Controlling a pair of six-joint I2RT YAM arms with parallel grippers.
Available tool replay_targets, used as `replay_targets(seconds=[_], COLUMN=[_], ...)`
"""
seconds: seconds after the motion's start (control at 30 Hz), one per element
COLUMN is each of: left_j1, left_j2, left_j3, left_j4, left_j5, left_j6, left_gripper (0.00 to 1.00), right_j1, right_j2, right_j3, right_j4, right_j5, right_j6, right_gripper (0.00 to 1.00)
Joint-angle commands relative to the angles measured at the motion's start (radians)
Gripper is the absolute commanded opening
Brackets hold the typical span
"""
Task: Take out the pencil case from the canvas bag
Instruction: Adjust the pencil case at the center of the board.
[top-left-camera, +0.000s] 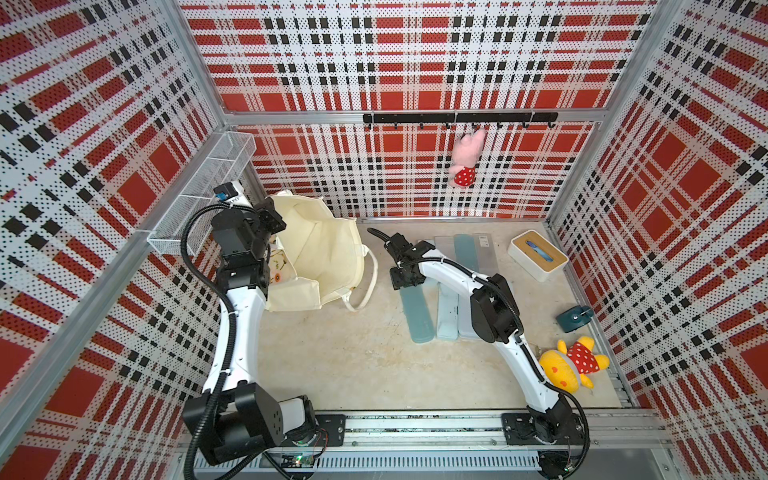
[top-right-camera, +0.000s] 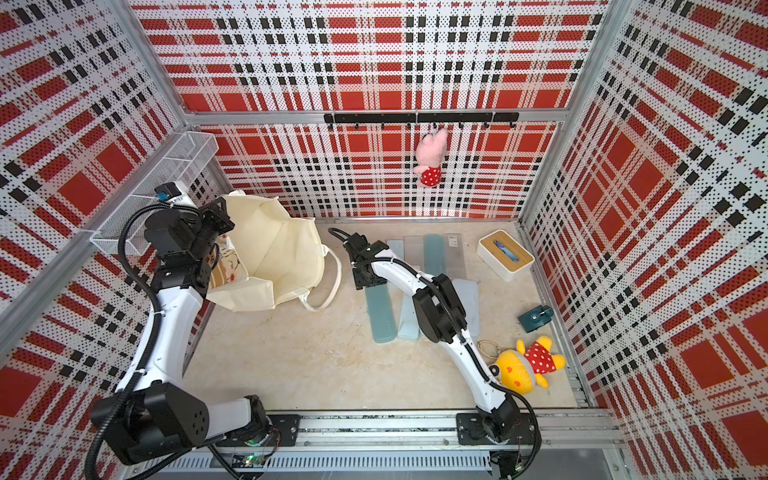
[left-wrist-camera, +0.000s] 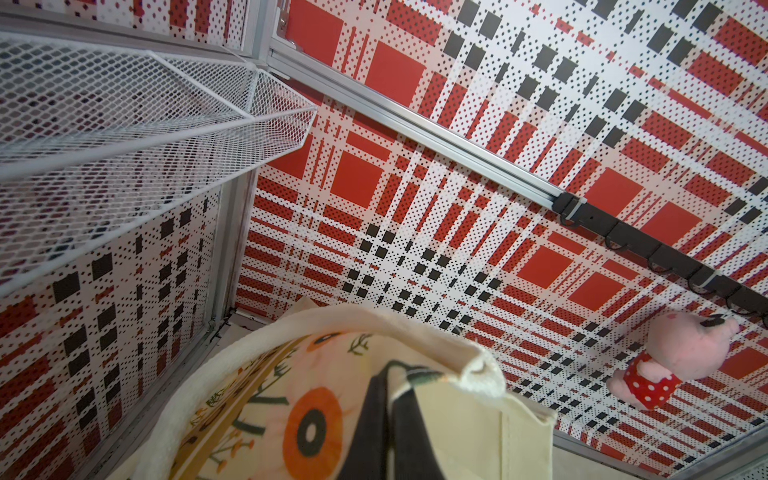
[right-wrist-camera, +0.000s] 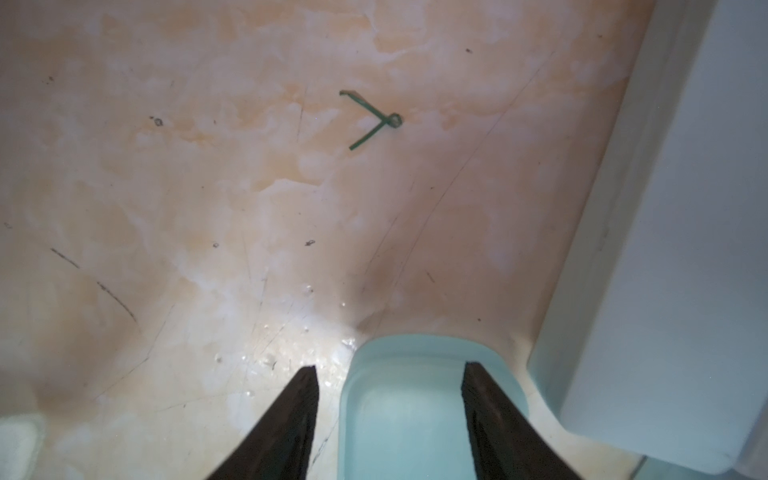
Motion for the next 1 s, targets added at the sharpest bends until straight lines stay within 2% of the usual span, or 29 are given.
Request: replay_targets(seconds=[0.0, 0.33, 0.57, 0.7, 0.97], left_j1=[0.008, 0.009, 0.011, 0.01, 0.011], left_j2=[-0.028, -0.026, -0.027, -0.028, -0.03], left_j3=[0.015, 0.017, 0.014, 0.014, 0.015], left_j4=[0.101, 0.105, 0.11, 0.109, 0.104], left_j5=[0.02, 0.027, 0.031, 0.032, 0.023], left_j6=[-0.011, -0.015, -0.018, -0.018, -0.02], left_gripper=[0.0, 0.0, 0.0, 0.0, 0.0], right_j1=[0.003, 0.013, 0.034, 0.04, 0.063], right_j2=[-0.015, -0.044, -0.069, -0.076, -0.213], right_j3=[-0.04, -0.106, -0.159, -0.16, -0.247], right_j4=[-0.066, -0.093, -0.1, -0.117, 0.034], right_j5=[0.019, 0.042, 0.082, 0.135, 0.116], right_j6=[0.002, 0.008, 0.027, 0.053, 0.047], right_gripper=[0.59, 0.58, 0.68, 0.69, 0.77])
